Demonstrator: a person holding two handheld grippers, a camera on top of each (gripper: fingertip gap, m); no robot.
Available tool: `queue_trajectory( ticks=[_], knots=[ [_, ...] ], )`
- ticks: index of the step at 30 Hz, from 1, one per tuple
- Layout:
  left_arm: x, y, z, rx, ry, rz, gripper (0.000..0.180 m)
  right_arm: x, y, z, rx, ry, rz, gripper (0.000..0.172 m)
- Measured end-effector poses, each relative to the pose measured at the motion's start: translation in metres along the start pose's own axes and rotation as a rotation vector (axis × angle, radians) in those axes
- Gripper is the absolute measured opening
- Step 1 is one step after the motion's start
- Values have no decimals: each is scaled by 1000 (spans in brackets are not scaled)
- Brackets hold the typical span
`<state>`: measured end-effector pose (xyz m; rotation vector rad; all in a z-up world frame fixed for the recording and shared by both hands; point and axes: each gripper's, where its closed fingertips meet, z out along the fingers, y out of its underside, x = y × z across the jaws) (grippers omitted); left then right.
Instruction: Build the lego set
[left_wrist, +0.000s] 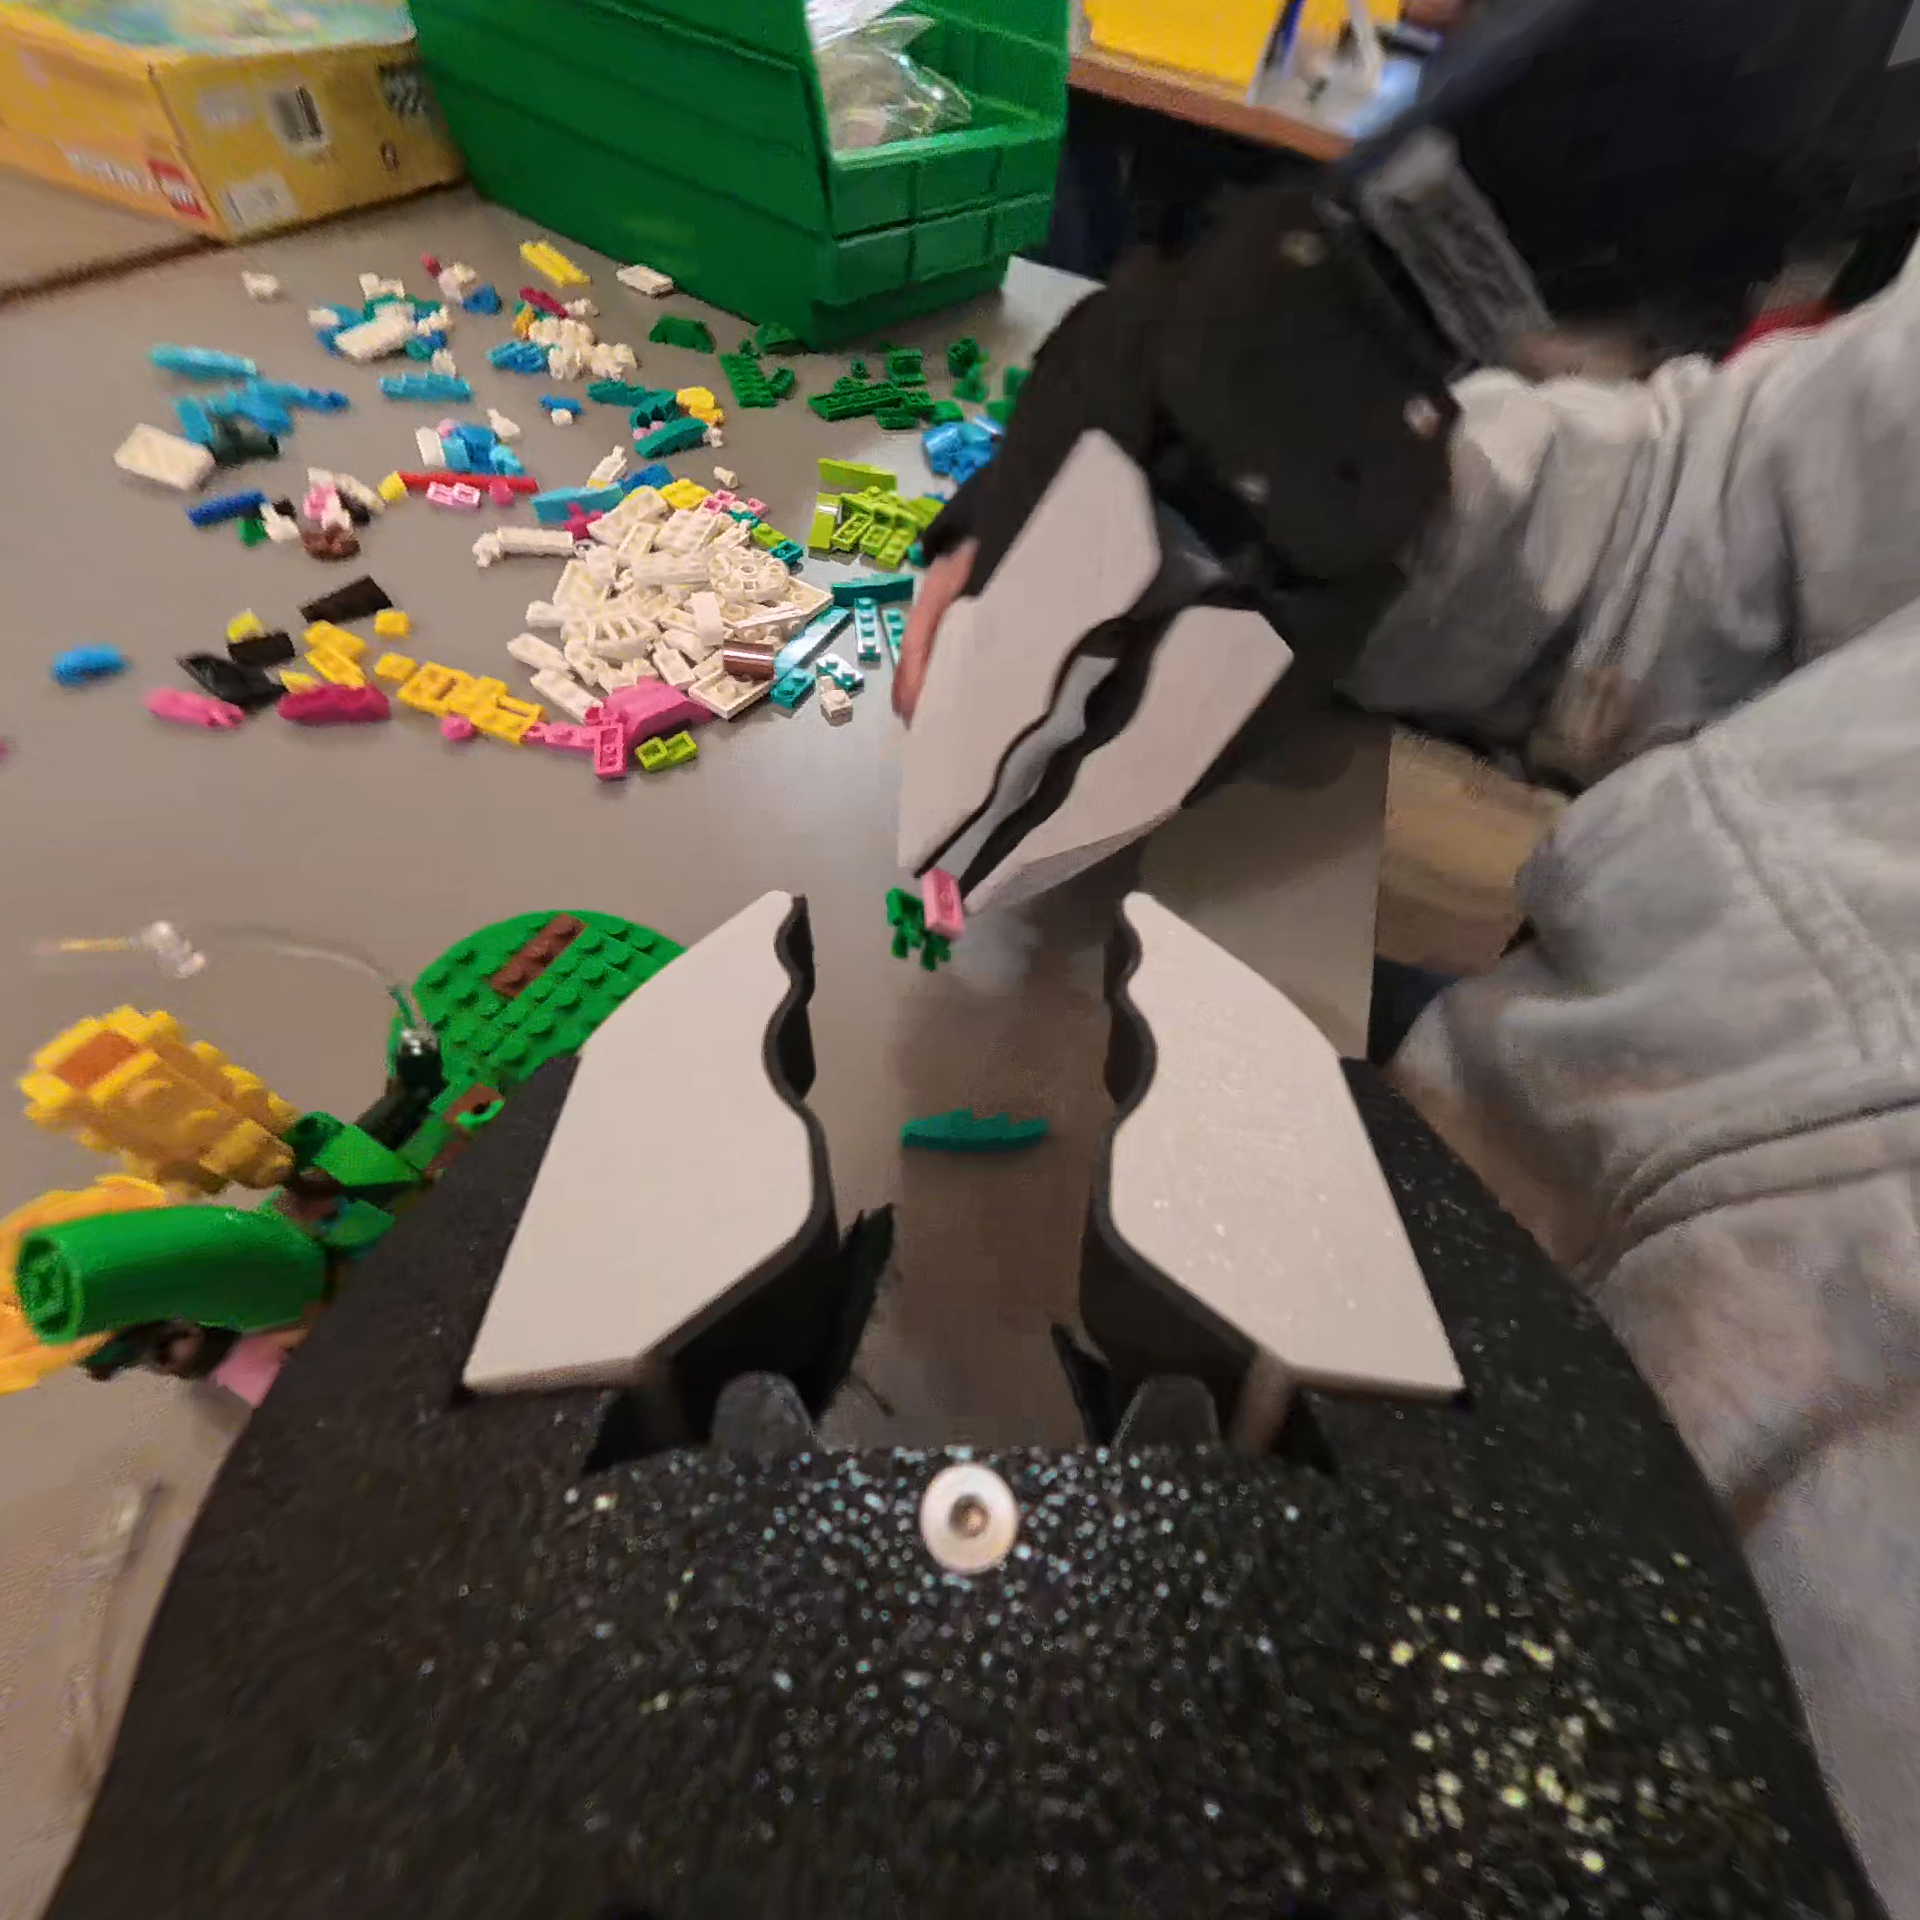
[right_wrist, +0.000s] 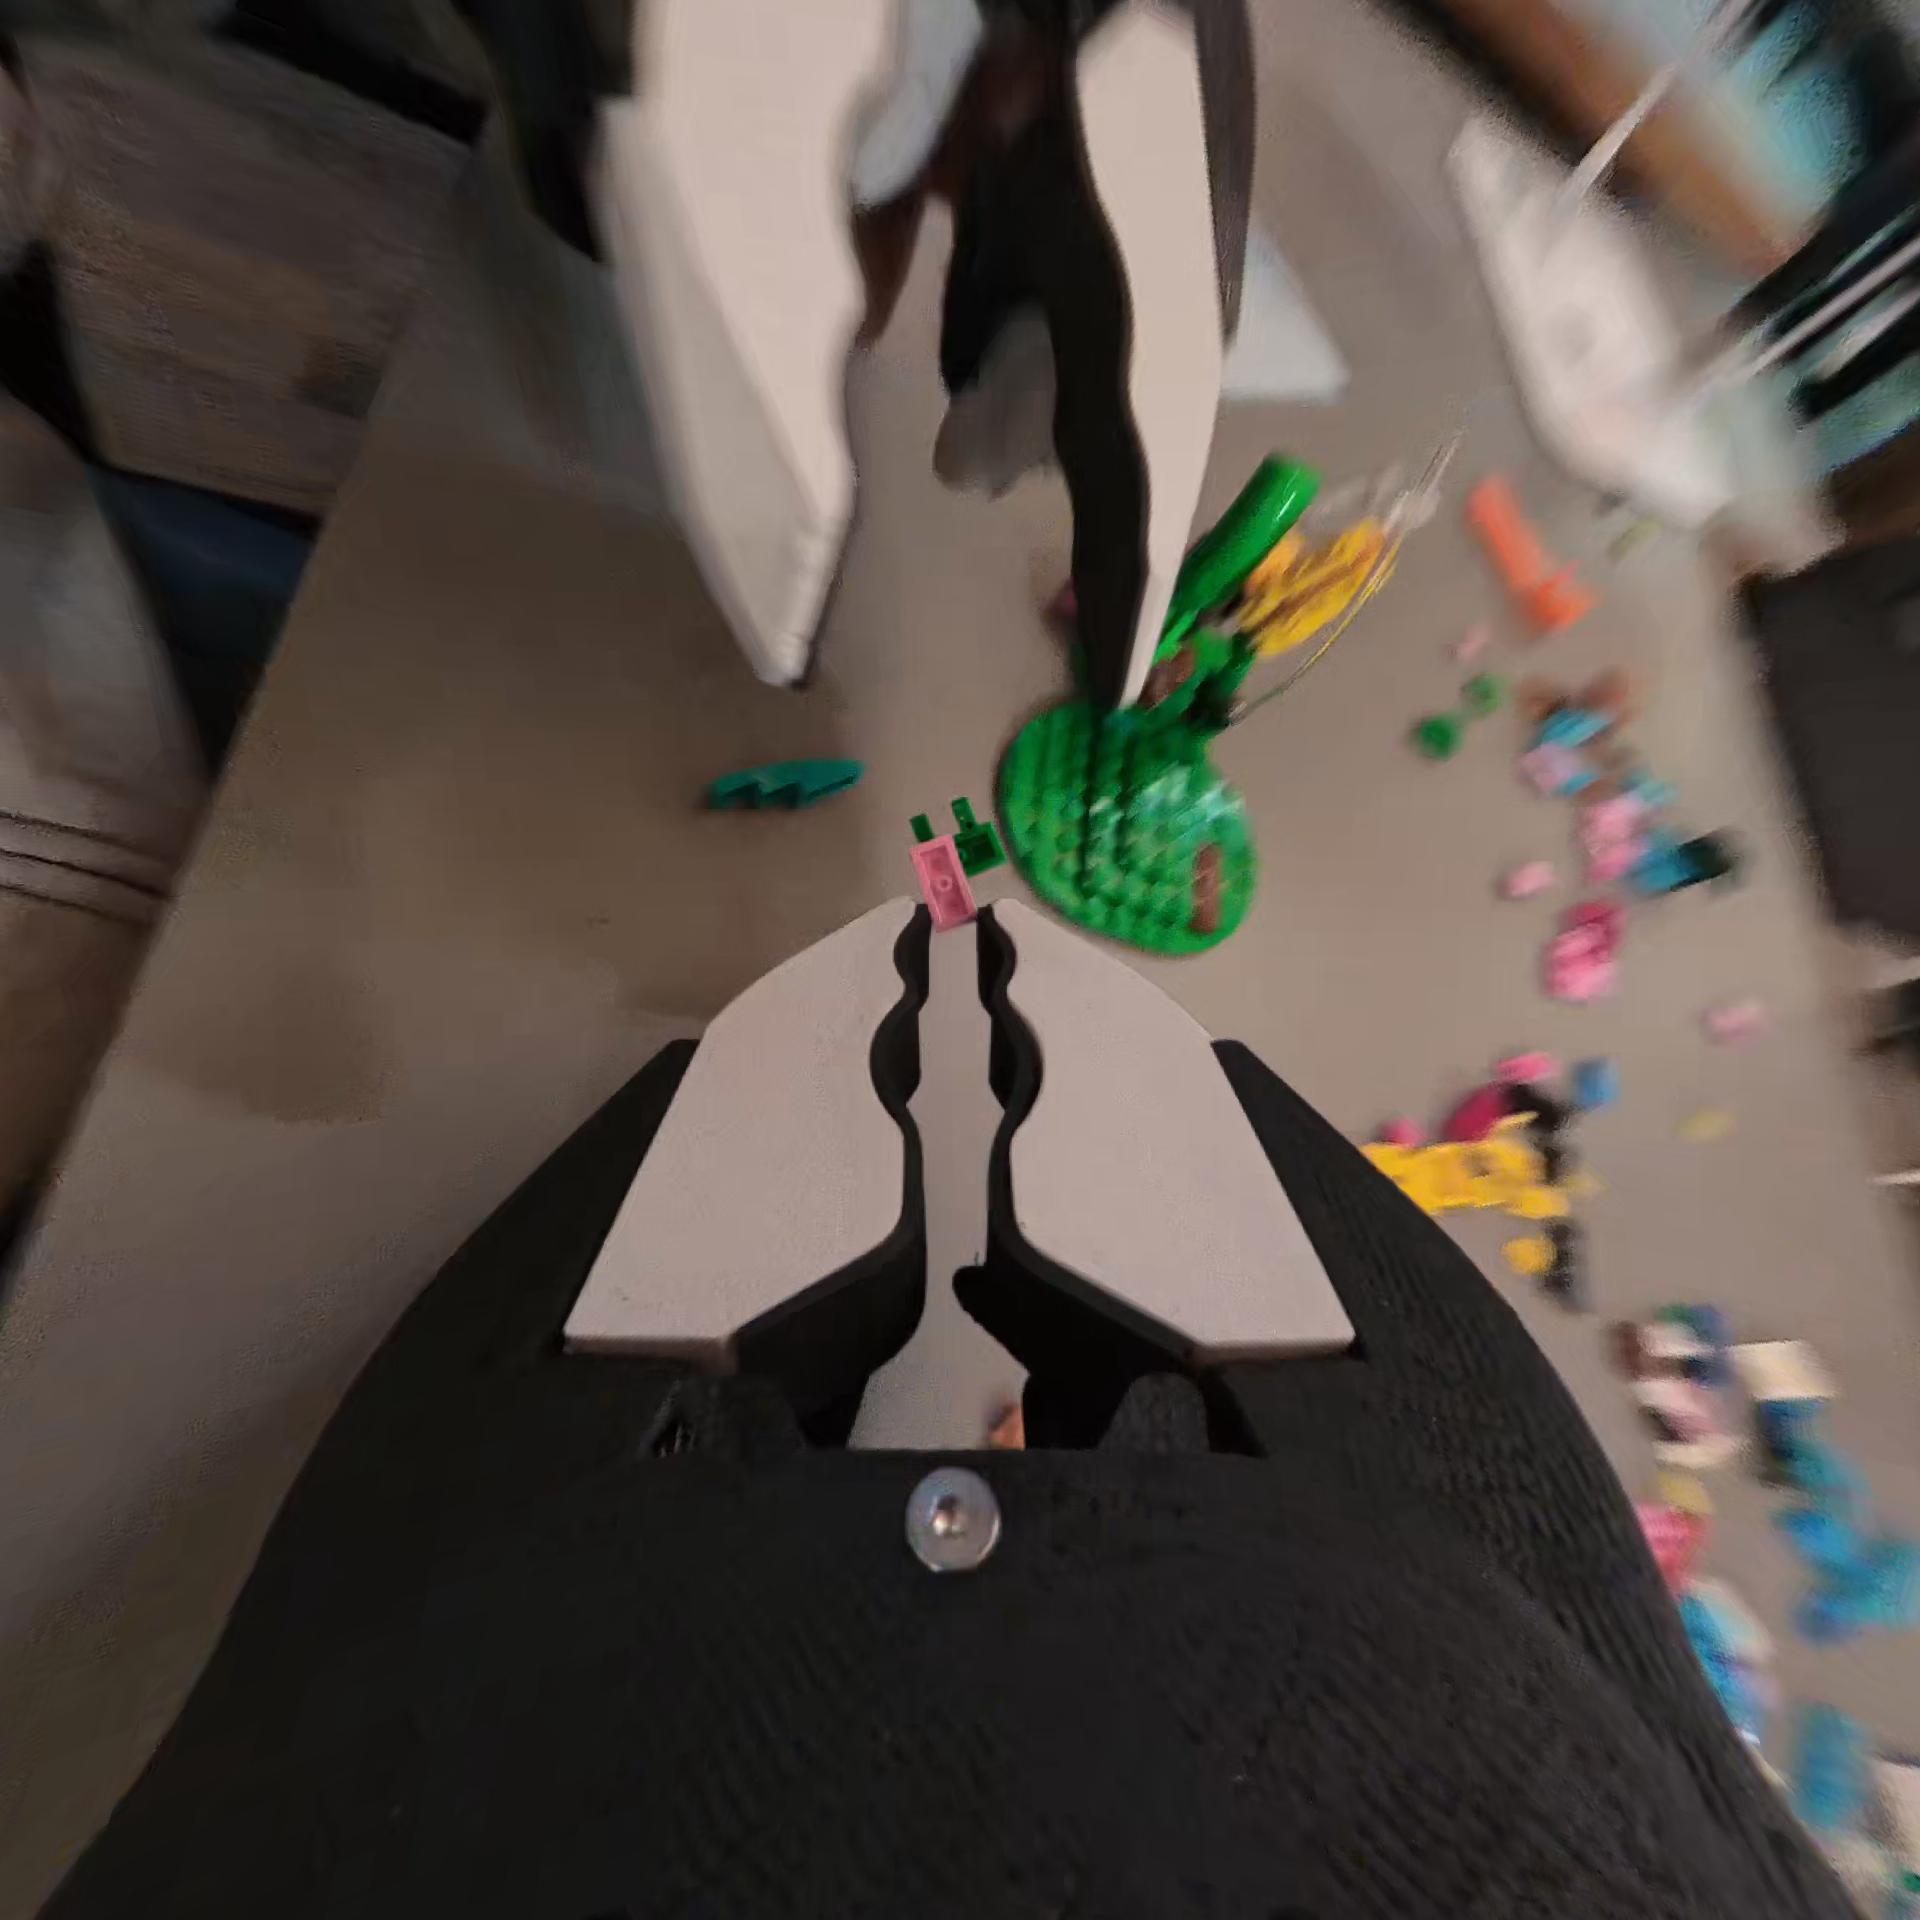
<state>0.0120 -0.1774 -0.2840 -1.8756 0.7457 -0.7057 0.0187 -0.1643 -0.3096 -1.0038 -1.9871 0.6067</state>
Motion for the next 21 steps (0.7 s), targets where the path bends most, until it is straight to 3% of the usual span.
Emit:
queue_trajectory(
  ticks=[1, 5, 11, 13, 16, 21],
  knots=[
    [-4, 0, 1, 6, -10, -51, 55, 5, -5, -3, 18, 77, -103, 7],
    [-5, -2, 6, 32, -16, -77, 46, 15, -18, -12, 26, 287, -414, 7],
    [8, -10, 9, 88, 36, -14, 12, 13, -31, -21, 71, 398, -594, 7],
    [8, -13, 8, 106, 17, 26, 9, 14, -33, -22, 76, 429, -627, 7],
    [8, -11, 7, 93, -18, 129, 9, 11, -33, -21, 95, 407, -596, 7],
    [16, -4, 4, 50, -88, 490, 9, 0, -33, -22, 203, 146, -242, 17]
  ],
)
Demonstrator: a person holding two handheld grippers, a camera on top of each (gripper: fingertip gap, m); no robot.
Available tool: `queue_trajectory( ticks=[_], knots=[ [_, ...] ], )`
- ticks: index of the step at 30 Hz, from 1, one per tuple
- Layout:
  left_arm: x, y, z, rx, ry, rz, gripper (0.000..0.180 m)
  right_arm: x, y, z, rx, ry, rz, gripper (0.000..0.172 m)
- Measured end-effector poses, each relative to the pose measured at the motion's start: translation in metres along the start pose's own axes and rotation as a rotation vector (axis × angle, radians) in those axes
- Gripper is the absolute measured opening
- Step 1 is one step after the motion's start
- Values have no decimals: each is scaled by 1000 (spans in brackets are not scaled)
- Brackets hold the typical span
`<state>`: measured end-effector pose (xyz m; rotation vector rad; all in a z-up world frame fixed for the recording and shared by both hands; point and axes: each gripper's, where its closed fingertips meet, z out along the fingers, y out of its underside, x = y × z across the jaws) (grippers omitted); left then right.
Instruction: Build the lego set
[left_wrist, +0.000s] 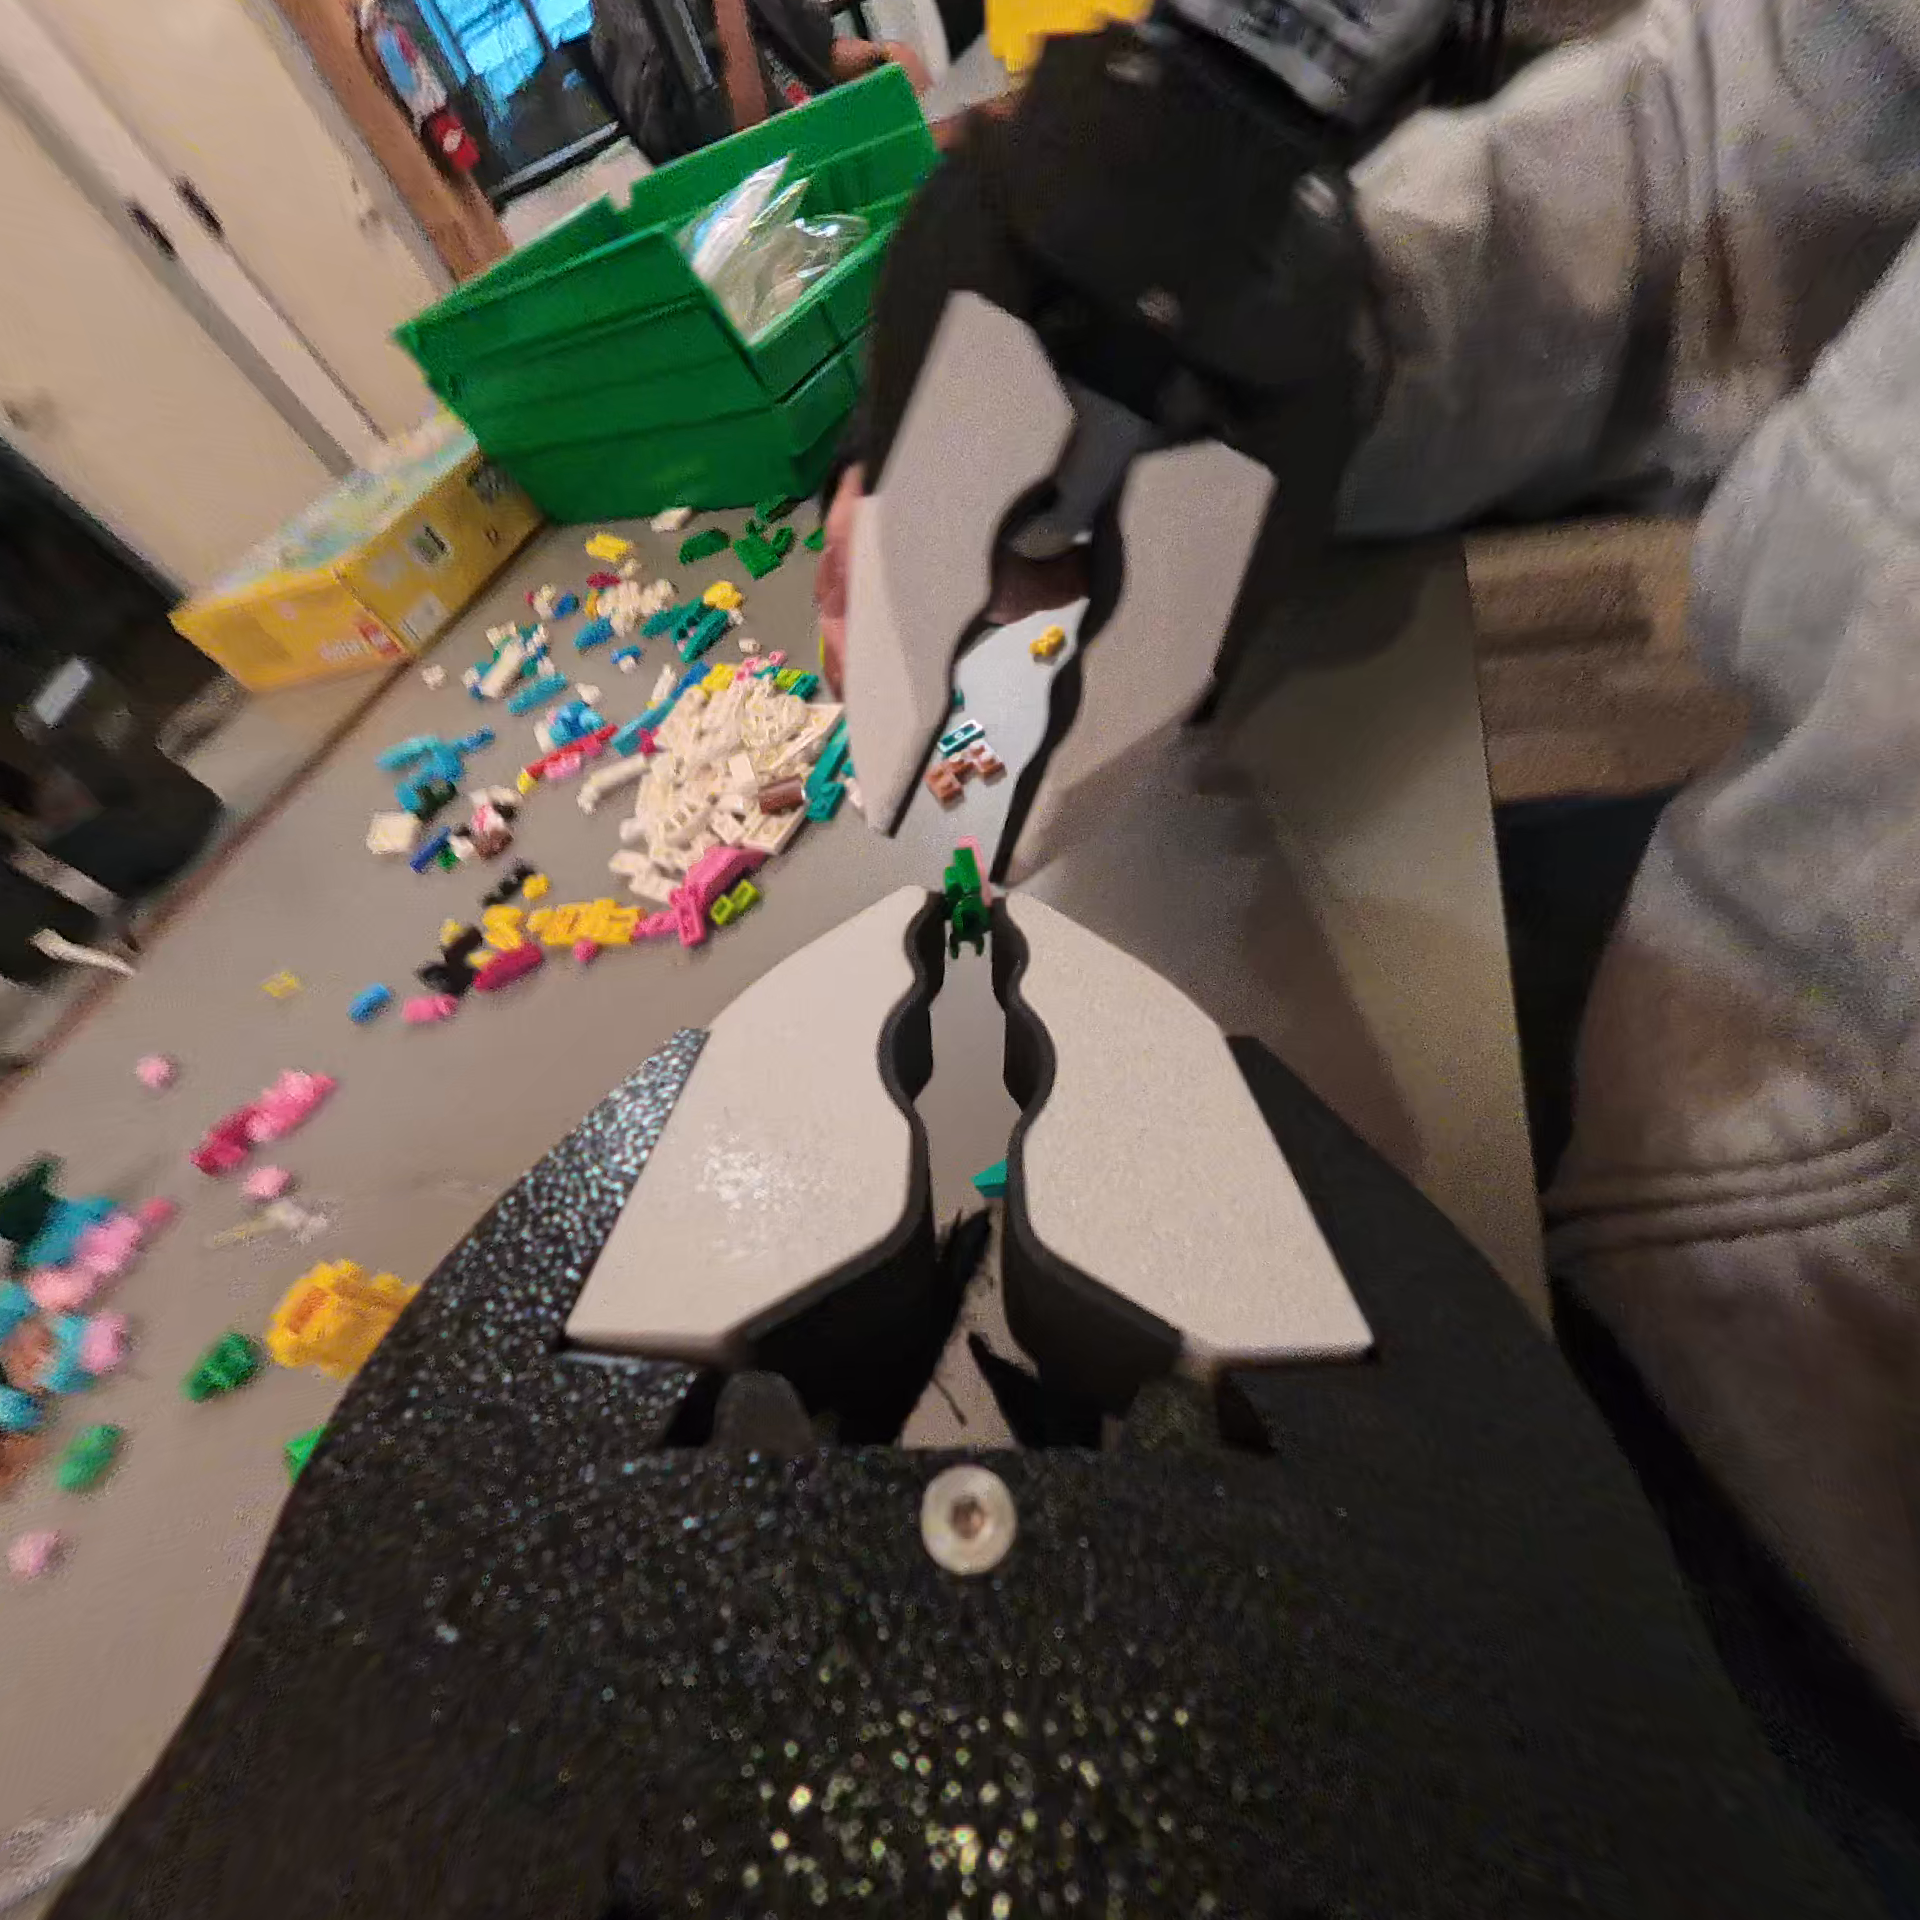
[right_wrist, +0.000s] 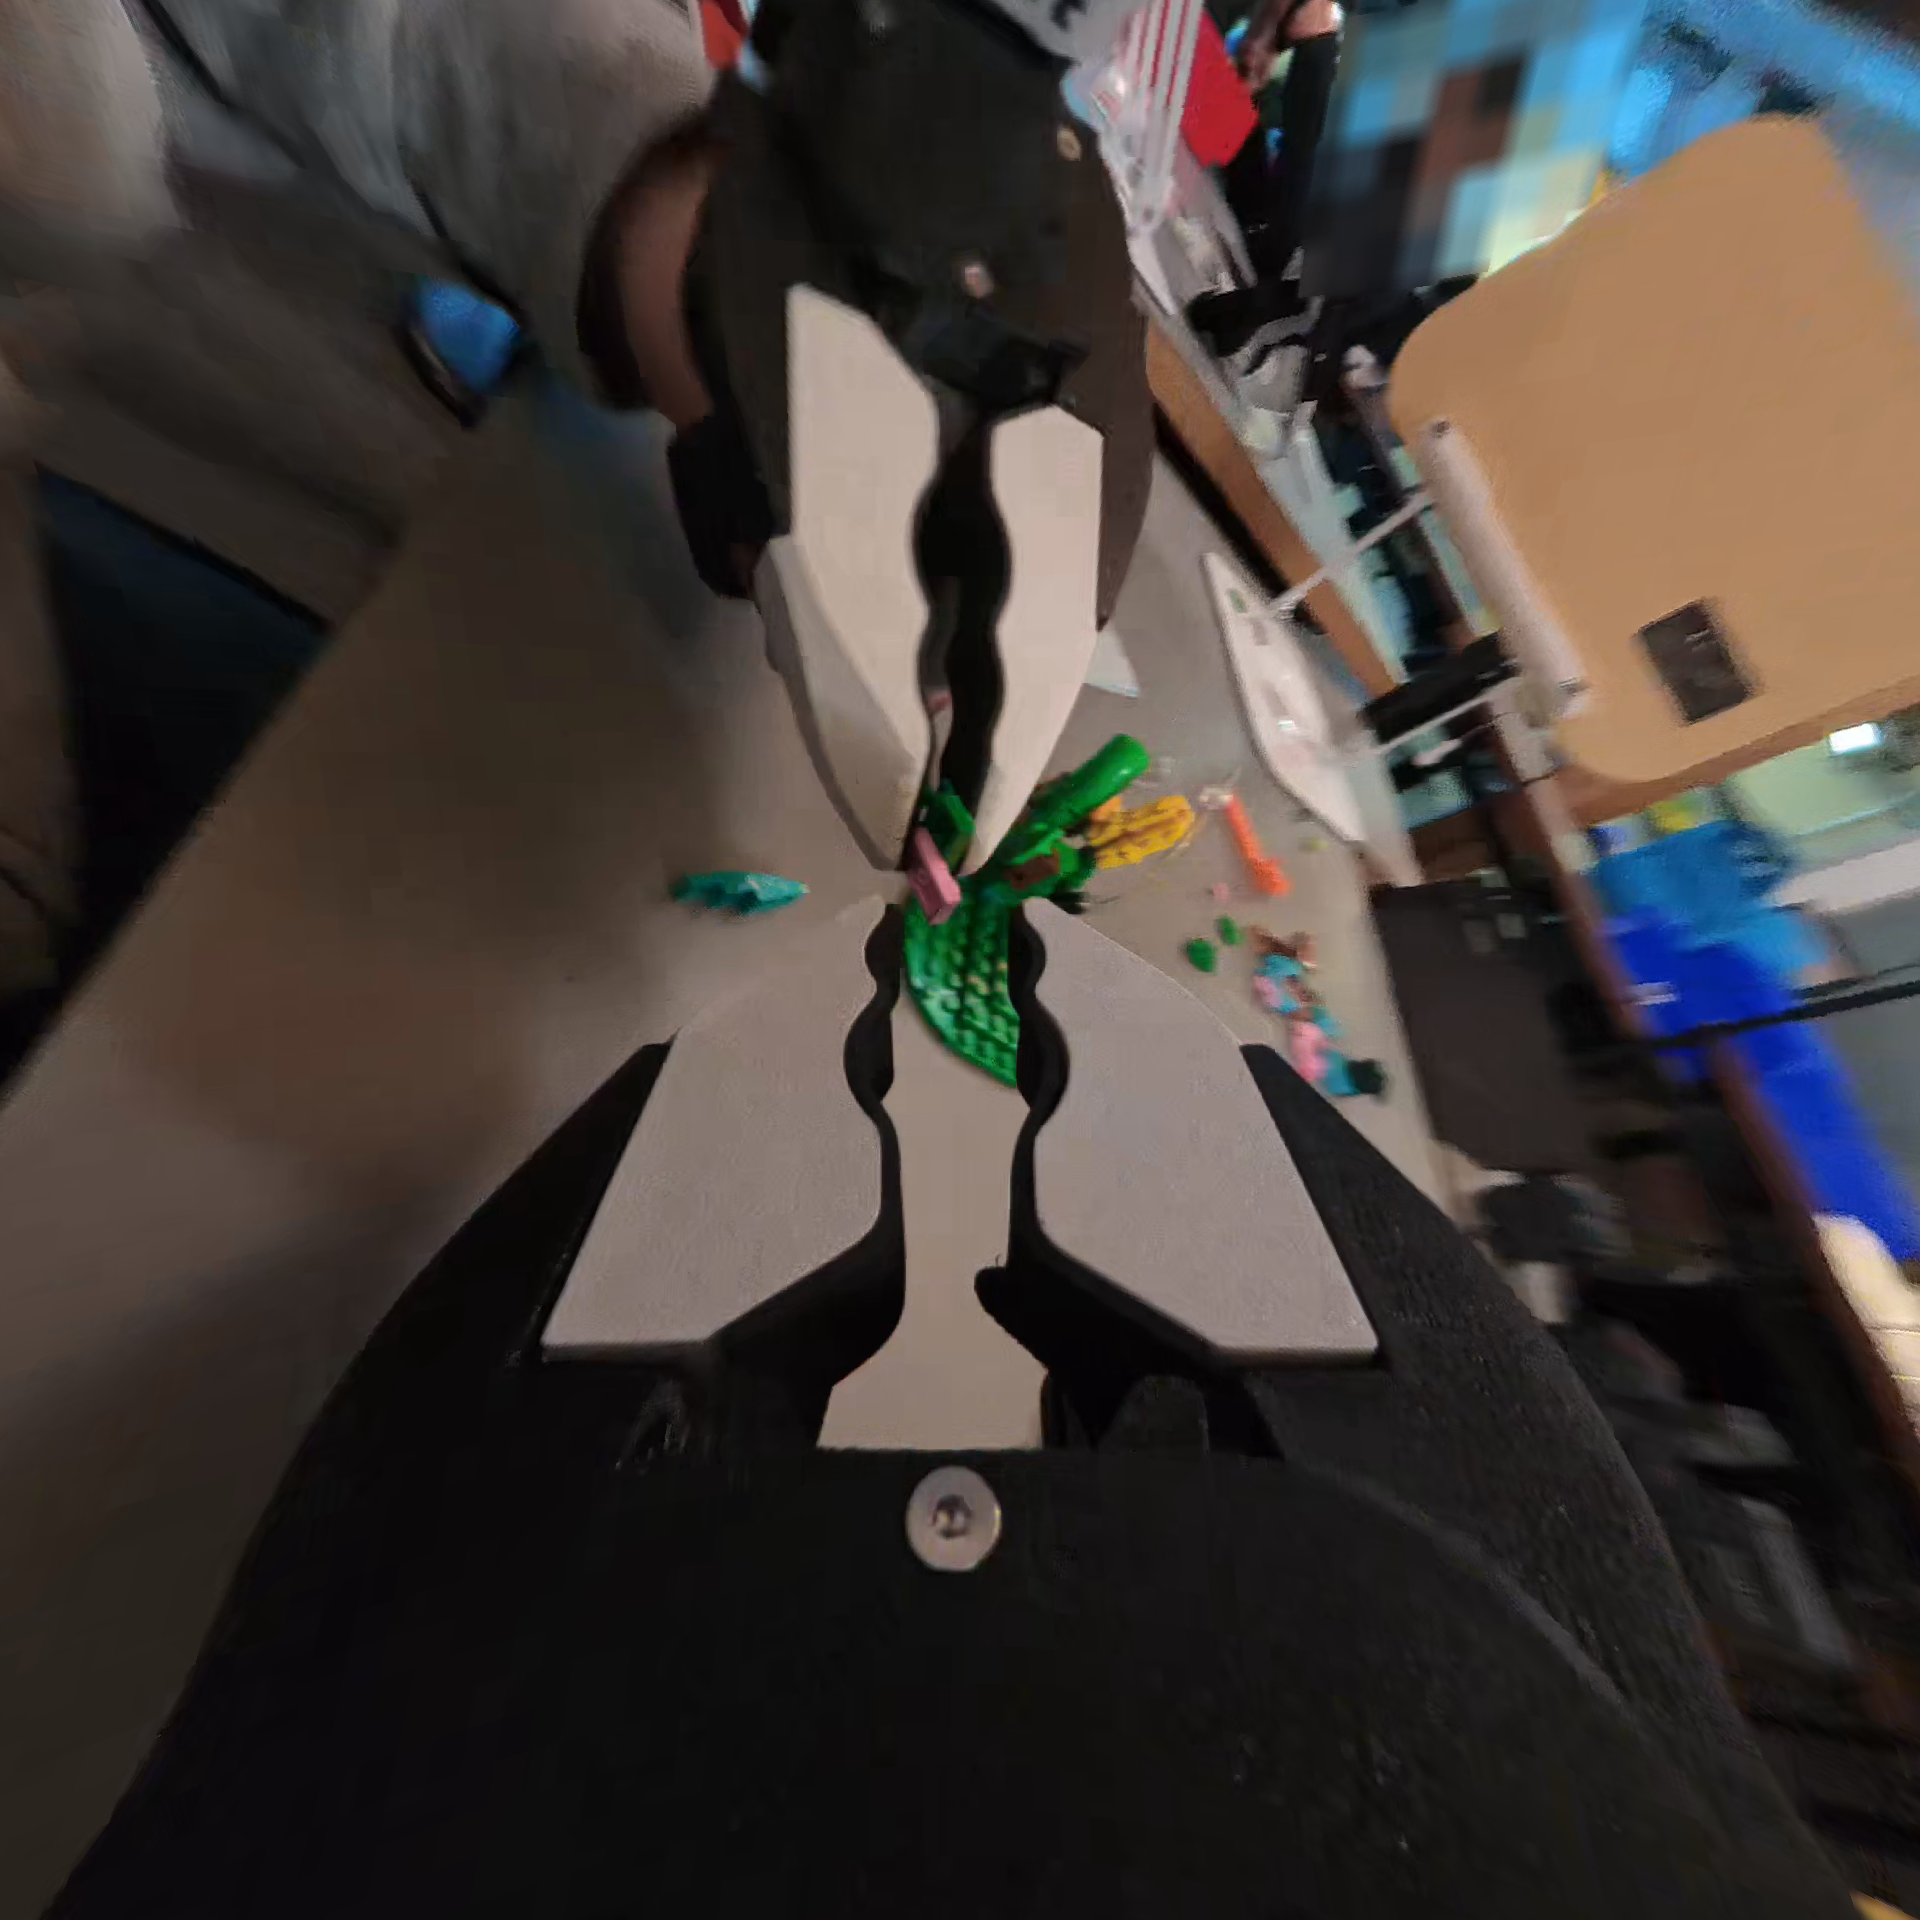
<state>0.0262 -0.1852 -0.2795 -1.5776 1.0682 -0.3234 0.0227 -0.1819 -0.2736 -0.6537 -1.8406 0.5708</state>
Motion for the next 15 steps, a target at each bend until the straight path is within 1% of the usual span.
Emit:
queue_trajectory(
  ticks=[2, 4, 5, 10, 12, 15],
  knots=[
    [5, -1, 0, 0, -17, 132, 9, -4, -3, -3, 37, -77, 108, 15],
    [9, -1, 0, -8, -22, 203, 9, -10, -6, -5, 57, -145, 150, 9],
    [11, -1, 0, -5, -21, 223, 9, -13, -5, -5, 55, -166, 157, 8],
    [16, -1, 1, 10, 6, 232, 9, -22, -6, -5, 46, -227, 178, 8],
    [17, -2, 1, 16, 6, 233, 9, -23, -5, -4, 40, -227, 170, 4],
    [15, -1, 1, 20, -11, 206, 9, -22, -5, -3, 48, -217, 178, 3]
  ],
)
